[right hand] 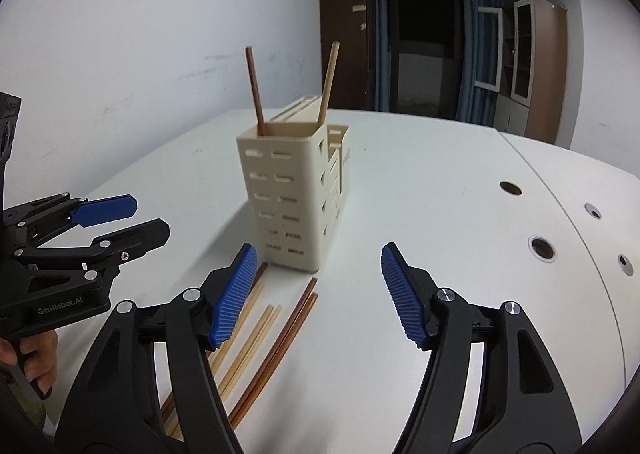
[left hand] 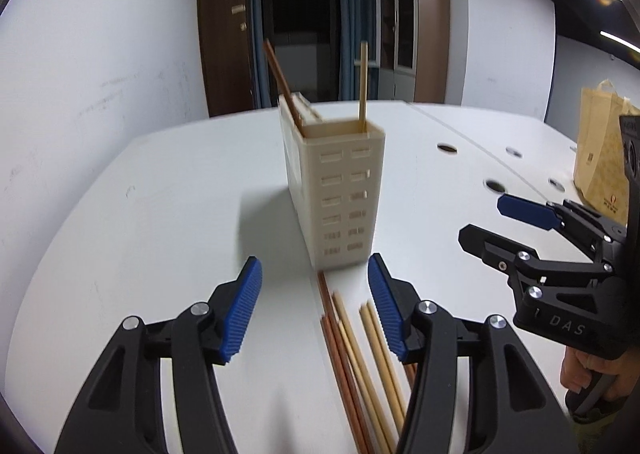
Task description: Organize utensils
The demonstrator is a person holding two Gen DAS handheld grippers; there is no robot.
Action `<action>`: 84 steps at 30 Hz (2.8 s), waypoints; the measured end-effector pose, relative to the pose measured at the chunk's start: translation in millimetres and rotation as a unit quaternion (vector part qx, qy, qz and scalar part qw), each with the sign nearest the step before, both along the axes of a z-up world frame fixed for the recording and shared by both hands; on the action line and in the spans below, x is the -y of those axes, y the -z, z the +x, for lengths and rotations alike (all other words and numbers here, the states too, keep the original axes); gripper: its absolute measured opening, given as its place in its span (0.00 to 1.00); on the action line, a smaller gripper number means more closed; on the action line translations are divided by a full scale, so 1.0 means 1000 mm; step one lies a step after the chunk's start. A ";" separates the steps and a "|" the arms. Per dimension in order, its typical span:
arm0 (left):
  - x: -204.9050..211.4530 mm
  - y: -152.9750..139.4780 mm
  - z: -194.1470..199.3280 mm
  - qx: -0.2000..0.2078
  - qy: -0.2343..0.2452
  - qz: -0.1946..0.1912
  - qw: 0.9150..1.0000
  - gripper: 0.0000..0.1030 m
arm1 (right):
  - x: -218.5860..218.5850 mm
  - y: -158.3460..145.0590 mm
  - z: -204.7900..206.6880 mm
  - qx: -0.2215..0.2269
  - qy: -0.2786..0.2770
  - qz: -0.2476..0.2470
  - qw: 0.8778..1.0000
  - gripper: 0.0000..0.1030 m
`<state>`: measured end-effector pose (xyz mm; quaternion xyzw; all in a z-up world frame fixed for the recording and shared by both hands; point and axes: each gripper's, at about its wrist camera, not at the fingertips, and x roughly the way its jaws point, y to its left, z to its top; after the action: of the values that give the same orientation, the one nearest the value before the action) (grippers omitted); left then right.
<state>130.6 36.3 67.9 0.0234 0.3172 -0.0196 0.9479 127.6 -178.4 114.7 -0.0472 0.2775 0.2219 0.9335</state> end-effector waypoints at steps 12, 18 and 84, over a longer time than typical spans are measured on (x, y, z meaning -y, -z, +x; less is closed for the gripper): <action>-0.009 0.042 0.003 -0.072 -0.004 0.010 0.997 0.53 | -0.012 0.041 0.028 -0.096 0.009 -0.025 0.995 0.60; -0.012 0.069 0.015 -0.106 -0.008 0.003 0.994 0.53 | -0.023 0.060 0.044 -0.128 0.014 -0.044 0.991 0.60; 0.015 0.107 0.059 -0.163 0.011 0.035 0.986 0.06 | -0.017 0.093 0.080 -0.202 0.015 -0.030 0.979 0.06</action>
<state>189.7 21.3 -39.4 0.0568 0.4680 -0.0220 0.8817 207.9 -161.2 21.2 -0.0253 0.4674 0.2045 0.8597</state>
